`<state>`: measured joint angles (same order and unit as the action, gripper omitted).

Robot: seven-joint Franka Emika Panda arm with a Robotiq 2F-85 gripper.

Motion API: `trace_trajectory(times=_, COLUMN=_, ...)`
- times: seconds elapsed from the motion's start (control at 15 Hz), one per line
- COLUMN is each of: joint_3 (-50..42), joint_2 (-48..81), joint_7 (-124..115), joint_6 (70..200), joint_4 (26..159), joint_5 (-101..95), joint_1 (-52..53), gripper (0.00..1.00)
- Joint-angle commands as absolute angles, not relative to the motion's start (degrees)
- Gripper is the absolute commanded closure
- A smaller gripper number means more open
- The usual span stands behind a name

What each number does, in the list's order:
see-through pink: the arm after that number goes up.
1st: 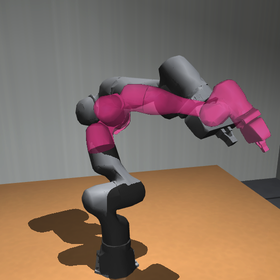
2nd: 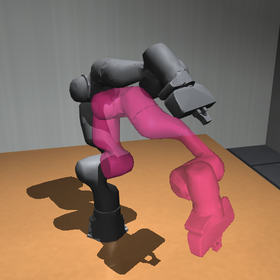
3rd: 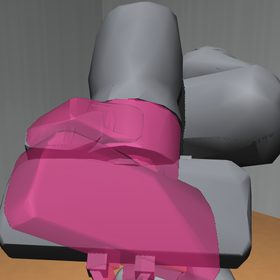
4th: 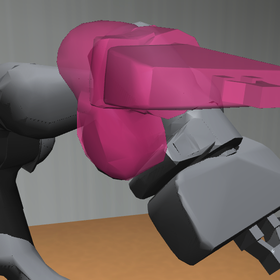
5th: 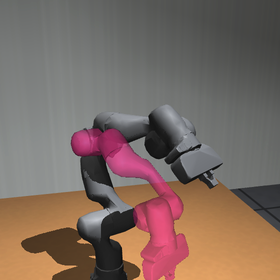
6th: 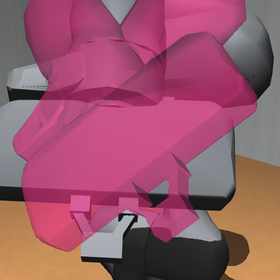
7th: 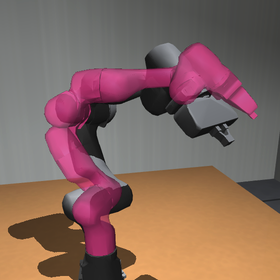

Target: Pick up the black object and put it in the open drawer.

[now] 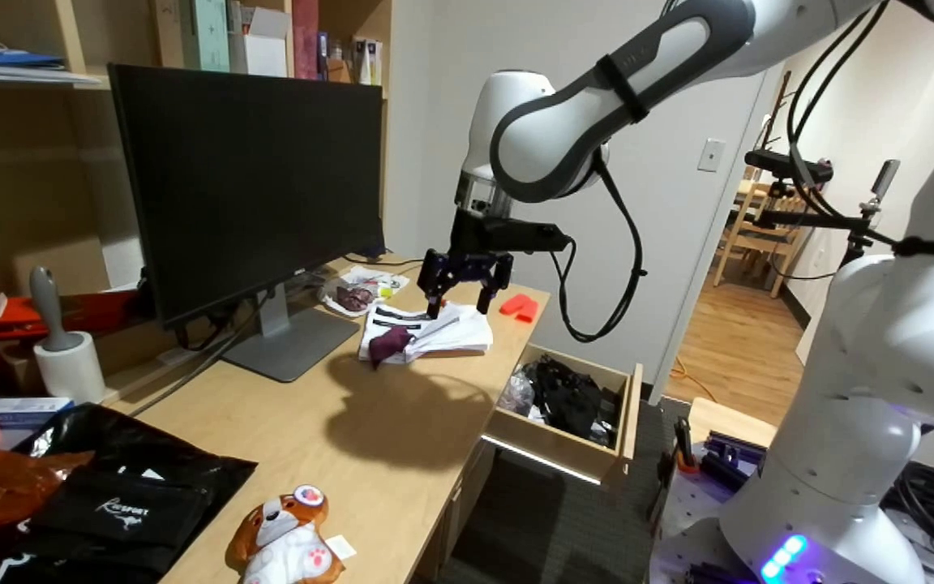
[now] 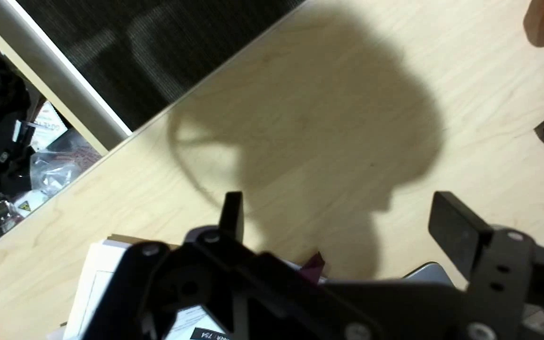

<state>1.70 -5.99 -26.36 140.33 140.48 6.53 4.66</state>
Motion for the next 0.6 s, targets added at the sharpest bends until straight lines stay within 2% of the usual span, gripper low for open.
trace_trajectory(times=0.0, joint_3=2.73, joint_2=-6.10, joint_7=-26.25, joint_6=140.19, joint_4=140.38, joint_5=6.68, joint_1=3.63, gripper=0.00)
trace_trajectory(times=0.13, joint_3=2.63, joint_2=-5.72, joint_7=-26.27, joint_6=140.21, joint_4=140.09, joint_5=6.66, joint_1=3.44, gripper=0.00)
trace_trajectory(times=0.2, joint_3=3.16, joint_2=-5.14, joint_7=-26.83, joint_6=136.13, joint_4=139.36, joint_5=-1.13, joint_1=2.70, gripper=0.00)
trace_trajectory(times=0.53, joint_3=4.45, joint_2=-4.81, joint_7=-30.90, joint_6=141.29, joint_4=143.09, joint_5=-22.49, joint_1=1.70, gripper=0.00)
